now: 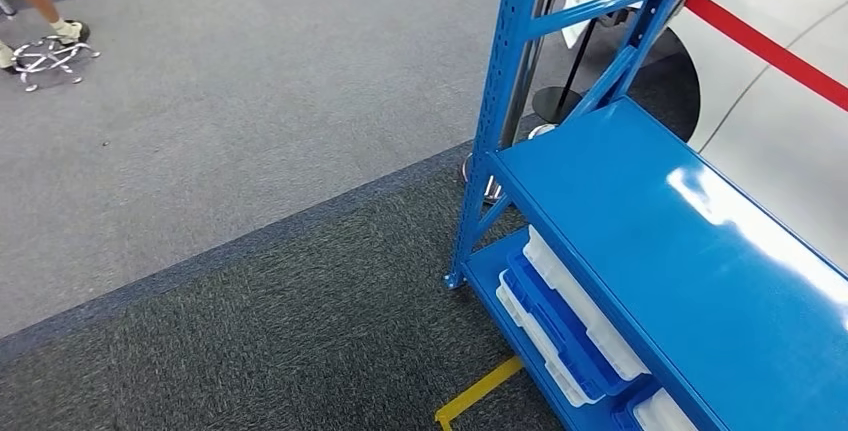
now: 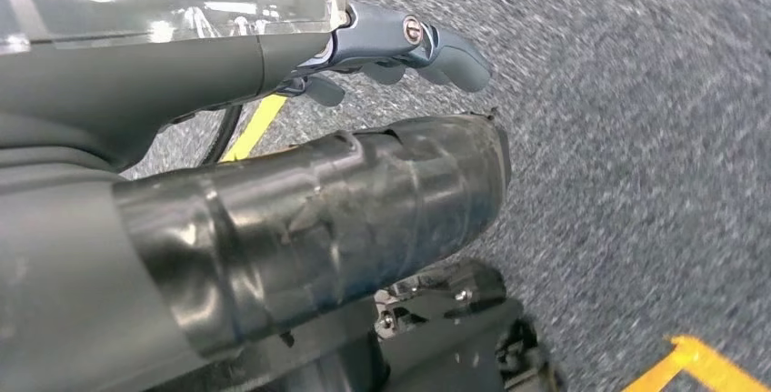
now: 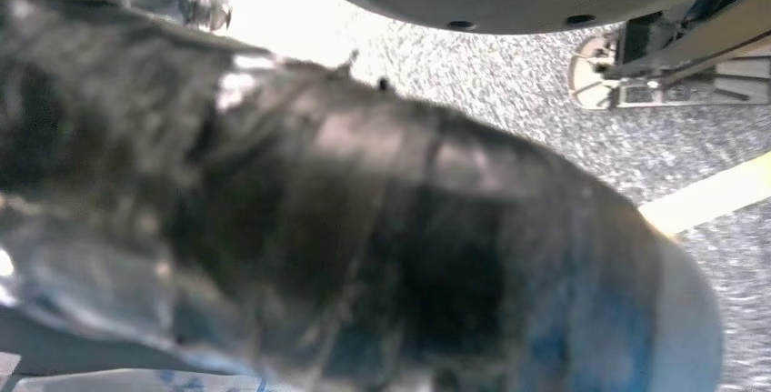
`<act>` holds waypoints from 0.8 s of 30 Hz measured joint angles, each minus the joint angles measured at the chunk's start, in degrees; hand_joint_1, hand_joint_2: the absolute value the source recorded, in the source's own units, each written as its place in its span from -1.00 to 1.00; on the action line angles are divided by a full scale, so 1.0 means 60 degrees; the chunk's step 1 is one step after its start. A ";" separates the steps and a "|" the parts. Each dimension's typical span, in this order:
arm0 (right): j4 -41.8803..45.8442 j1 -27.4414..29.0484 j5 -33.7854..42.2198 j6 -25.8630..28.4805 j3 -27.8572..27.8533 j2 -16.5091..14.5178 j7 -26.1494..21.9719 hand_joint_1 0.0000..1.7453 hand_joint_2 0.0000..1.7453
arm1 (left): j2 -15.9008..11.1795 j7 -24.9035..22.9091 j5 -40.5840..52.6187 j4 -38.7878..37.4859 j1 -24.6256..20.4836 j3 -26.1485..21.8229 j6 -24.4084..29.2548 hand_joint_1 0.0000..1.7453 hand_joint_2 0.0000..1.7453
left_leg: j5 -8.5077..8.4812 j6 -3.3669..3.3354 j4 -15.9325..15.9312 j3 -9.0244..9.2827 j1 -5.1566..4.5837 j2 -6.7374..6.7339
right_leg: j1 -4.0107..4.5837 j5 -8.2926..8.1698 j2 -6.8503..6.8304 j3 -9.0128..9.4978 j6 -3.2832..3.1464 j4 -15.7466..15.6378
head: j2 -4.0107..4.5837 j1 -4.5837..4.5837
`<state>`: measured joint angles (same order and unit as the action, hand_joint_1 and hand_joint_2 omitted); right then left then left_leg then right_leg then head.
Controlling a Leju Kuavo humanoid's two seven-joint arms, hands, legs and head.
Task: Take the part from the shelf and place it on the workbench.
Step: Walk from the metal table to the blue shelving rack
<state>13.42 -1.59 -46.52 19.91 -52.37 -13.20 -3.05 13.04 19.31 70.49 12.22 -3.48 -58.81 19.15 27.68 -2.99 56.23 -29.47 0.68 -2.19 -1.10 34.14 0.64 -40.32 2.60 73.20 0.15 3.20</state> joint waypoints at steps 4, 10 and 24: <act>0.0000 0.0014 -0.0017 -0.0004 -0.0002 0.0019 0.0018 -1.00 -1.00 | 0.0005 0.0000 -0.0002 0.0000 -0.0011 -0.0002 0.0004 -1.00 -1.00 | 0.0134 0.0130 0.0139 0.0008 -0.0014 -0.0446 | -0.0032 -0.0874 -0.0477 0.1025 0.0036 -0.1655 | 0.0000 0.0001; 0.0000 0.0034 -0.0057 -0.0006 -0.0001 0.0021 0.0055 -1.00 -1.00 | 0.0000 -0.0004 -0.0005 0.0000 -0.0086 -0.0005 0.0008 -1.00 -1.00 | 0.0401 0.0460 0.0330 0.0110 -0.0031 -0.0592 | 0.0022 -0.1081 -0.0409 0.1385 -0.0363 -0.2451 | 0.0000 -0.0035; 0.0000 0.0009 -0.0133 -0.0087 -0.0003 0.0007 0.0106 -1.00 -1.00 | -0.0016 -0.0038 -0.0007 0.0000 -0.0033 -0.0042 0.0021 -1.00 -1.00 | 0.0197 0.0336 0.0377 -0.0137 0.0048 0.1002 | -0.0043 -0.1217 0.1102 0.1172 -0.0164 -0.2365 | 0.0000 -0.0050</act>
<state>13.42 -1.53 -47.31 19.39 -52.39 -13.16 -2.42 12.94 19.08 70.45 12.22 -3.68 -59.06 19.28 28.86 -0.97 58.49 -30.29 0.97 3.82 -1.36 26.84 7.25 -33.28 1.61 59.01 0.15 2.90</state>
